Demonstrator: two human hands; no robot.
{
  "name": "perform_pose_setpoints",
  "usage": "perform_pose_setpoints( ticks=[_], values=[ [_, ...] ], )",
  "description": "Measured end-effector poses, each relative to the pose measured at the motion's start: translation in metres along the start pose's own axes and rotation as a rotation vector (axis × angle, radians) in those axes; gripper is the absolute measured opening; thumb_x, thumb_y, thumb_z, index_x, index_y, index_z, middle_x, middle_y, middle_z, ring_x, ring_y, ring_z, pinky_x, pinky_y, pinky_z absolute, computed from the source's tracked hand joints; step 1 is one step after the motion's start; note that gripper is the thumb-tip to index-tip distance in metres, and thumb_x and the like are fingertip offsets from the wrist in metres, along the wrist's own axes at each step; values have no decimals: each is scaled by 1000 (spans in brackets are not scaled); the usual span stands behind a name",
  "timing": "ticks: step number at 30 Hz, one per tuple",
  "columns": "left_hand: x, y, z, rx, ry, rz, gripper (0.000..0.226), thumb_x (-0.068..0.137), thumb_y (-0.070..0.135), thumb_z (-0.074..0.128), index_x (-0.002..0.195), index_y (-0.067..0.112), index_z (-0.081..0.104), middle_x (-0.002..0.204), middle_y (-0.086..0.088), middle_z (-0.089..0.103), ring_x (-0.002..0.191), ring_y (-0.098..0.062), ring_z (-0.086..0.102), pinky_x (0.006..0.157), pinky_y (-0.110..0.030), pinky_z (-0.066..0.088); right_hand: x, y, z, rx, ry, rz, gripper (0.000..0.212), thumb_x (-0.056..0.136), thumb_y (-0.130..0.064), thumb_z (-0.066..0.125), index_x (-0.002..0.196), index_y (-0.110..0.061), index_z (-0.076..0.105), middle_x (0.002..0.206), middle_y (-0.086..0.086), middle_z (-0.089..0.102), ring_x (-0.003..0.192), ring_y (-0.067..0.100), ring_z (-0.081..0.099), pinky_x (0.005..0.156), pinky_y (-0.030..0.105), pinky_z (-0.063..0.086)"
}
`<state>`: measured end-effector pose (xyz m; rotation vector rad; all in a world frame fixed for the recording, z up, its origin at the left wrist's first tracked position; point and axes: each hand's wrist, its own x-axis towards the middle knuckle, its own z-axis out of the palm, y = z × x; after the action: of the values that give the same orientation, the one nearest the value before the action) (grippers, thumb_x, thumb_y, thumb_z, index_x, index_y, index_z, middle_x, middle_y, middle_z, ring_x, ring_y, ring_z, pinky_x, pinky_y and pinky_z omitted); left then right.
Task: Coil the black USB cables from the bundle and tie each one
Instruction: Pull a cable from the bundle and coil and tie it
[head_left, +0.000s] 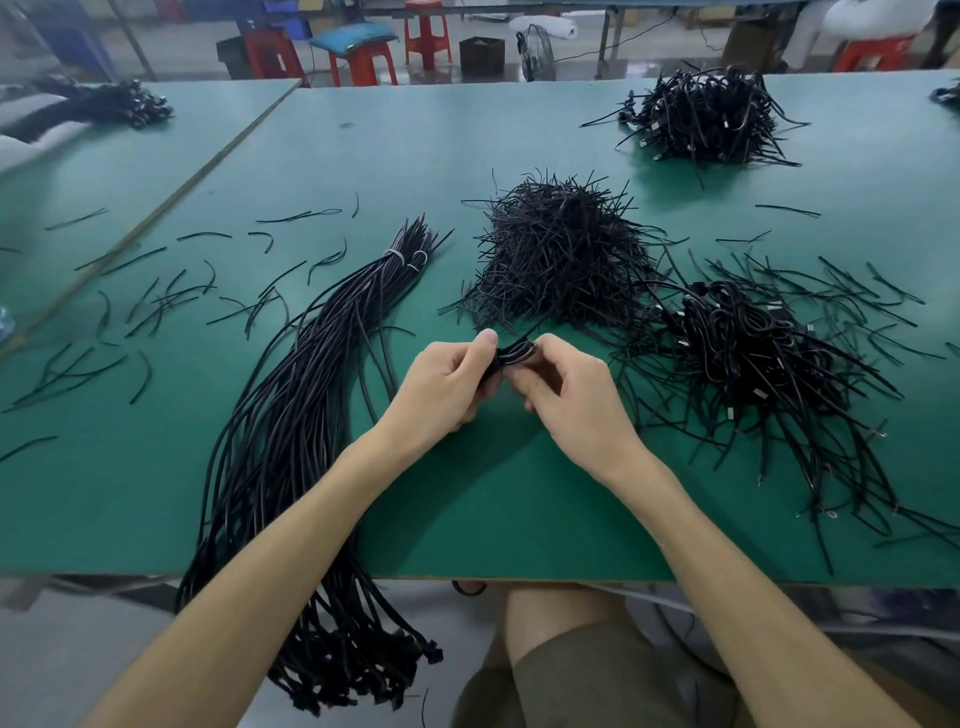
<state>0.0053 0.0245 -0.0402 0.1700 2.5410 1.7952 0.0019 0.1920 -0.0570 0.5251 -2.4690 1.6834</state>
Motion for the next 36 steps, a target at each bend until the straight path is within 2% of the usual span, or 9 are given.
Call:
perform_pose_setpoints(
  ticks=[4, 8, 11, 14, 18, 23, 26, 32, 36],
  values=[
    [1, -4, 0, 42, 48, 51, 58, 108, 43, 38, 69, 4, 57, 47, 0, 49, 38, -16, 37, 43, -21, 33, -2, -2, 3, -165, 65, -90, 16, 99, -16, 63, 84, -14, 58, 74, -10, 60, 69, 12, 54, 64, 22, 41],
    [2, -5, -2, 8, 22, 65, 26, 107, 38, 38, 112, 28, 61, 60, -8, 68, 34, -27, 48, 38, -18, 34, -5, -2, 5, -228, 106, -168, 18, 102, -18, 59, 87, -9, 55, 82, -4, 54, 73, 16, 51, 68, 35, 46],
    [0, -2, -2, -48, -64, 71, 22, 109, 31, 36, 118, 32, 56, 68, -11, 72, 38, -33, 57, 36, -24, 34, -5, -2, 5, -240, 137, -177, 17, 103, -18, 58, 89, -9, 57, 85, -4, 55, 74, 15, 52, 70, 37, 47],
    [-3, 4, -4, -167, -163, 70, 27, 112, 23, 33, 123, 24, 58, 80, -14, 75, 46, -37, 65, 37, -26, 39, -6, -4, 4, -240, 175, -174, 16, 103, -16, 57, 90, -8, 56, 87, -6, 53, 75, 13, 52, 69, 32, 46],
    [-4, 10, -7, -222, -254, 51, 39, 113, 29, 33, 125, 5, 61, 95, -16, 77, 56, -39, 70, 44, -29, 45, -6, -6, 2, -221, 233, -178, 13, 102, -10, 58, 89, -7, 57, 89, -3, 55, 77, 13, 52, 69, 26, 43],
    [-5, 7, -8, -288, -222, 15, 40, 112, 34, 34, 145, 16, 48, 56, -15, 62, 38, -30, 57, 43, -28, 38, -6, -5, 3, -231, 216, -215, 15, 101, -9, 58, 87, -5, 56, 86, 0, 55, 76, 17, 52, 71, 32, 44],
    [-4, 5, -7, -326, -255, 14, 43, 111, 38, 35, 149, 20, 43, 54, -14, 60, 37, -29, 55, 43, -27, 38, -5, -3, 3, -220, 221, -219, 15, 101, -8, 59, 87, -4, 56, 85, -1, 55, 76, 17, 53, 70, 31, 44],
    [-4, 1, -11, -502, -431, 122, 48, 112, 27, 27, 158, 15, 29, 96, -17, 74, 69, -33, 70, 61, -32, 46, -4, -2, 0, -184, 248, -200, 16, 101, -8, 60, 86, -9, 56, 84, -2, 57, 75, 11, 53, 65, 16, 40],
    [-4, 1, -14, -501, -515, 149, 50, 109, 25, 35, 159, 18, 32, 111, -16, 72, 84, -31, 69, 69, -31, 46, -4, 0, -1, -135, 260, -171, 15, 100, -7, 60, 86, -8, 56, 84, 1, 58, 74, 12, 53, 64, 20, 42]
  ],
)
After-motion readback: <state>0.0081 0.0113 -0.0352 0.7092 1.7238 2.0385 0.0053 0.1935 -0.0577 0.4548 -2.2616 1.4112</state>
